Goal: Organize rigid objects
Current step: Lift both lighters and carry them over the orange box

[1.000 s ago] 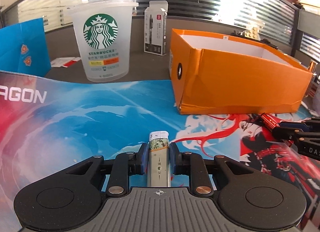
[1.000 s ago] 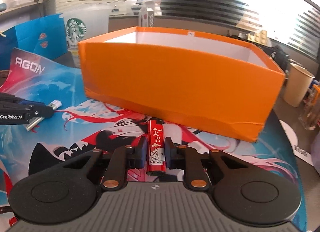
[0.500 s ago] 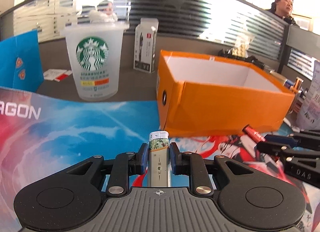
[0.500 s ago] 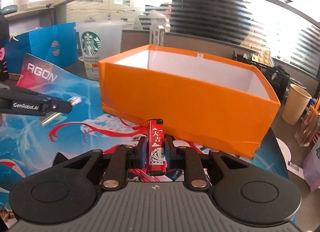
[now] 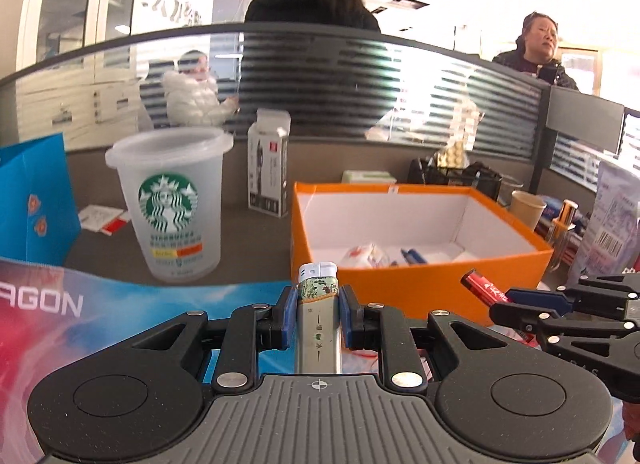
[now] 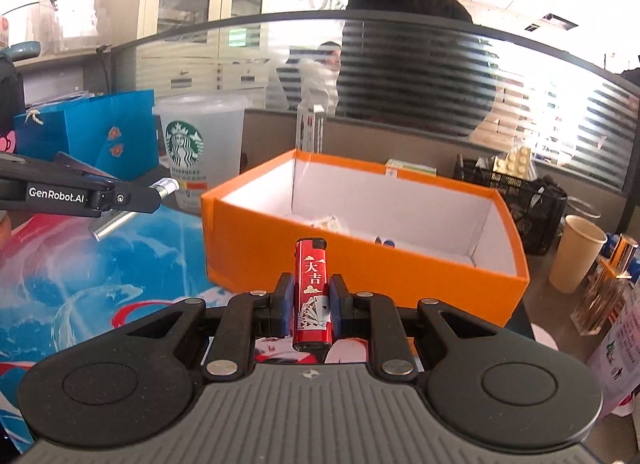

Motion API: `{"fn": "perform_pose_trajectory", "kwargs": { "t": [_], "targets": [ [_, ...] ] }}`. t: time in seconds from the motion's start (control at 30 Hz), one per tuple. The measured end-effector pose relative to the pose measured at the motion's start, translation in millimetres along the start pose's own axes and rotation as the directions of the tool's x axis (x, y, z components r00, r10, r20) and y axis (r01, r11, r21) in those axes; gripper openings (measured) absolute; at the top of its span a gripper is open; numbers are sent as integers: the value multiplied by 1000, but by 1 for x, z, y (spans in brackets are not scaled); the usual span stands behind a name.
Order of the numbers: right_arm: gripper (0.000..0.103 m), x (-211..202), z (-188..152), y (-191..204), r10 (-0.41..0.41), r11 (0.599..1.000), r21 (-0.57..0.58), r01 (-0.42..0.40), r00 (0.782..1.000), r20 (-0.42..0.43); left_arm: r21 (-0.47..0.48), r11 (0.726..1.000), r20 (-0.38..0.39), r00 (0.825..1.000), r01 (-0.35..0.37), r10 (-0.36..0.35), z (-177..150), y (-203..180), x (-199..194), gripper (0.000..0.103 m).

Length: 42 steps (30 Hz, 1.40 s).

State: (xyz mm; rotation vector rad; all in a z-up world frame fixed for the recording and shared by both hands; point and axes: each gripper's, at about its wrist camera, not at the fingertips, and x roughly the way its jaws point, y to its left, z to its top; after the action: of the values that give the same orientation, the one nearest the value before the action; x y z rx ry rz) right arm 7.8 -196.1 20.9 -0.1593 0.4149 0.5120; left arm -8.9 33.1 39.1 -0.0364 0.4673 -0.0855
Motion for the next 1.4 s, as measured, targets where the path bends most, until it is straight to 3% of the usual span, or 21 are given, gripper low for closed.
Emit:
{"fn": "perform_pose_trajectory", "kwargs": {
  "t": [0.5, 0.93, 1.4],
  "targets": [
    [17, -4, 29, -11, -6, 1000, -14, 7, 998, 66, 8, 999, 66, 997, 34, -34, 36, -15, 2, 21],
    [17, 15, 49, -36, -23, 1000, 16, 22, 996, 85, 3, 999, 85, 995, 43, -43, 62, -27, 26, 21],
    [17, 60, 69, -75, -16, 997, 73, 13, 999, 30, -25, 996, -7, 997, 82, -82, 81, -38, 95, 21]
  ]
}}
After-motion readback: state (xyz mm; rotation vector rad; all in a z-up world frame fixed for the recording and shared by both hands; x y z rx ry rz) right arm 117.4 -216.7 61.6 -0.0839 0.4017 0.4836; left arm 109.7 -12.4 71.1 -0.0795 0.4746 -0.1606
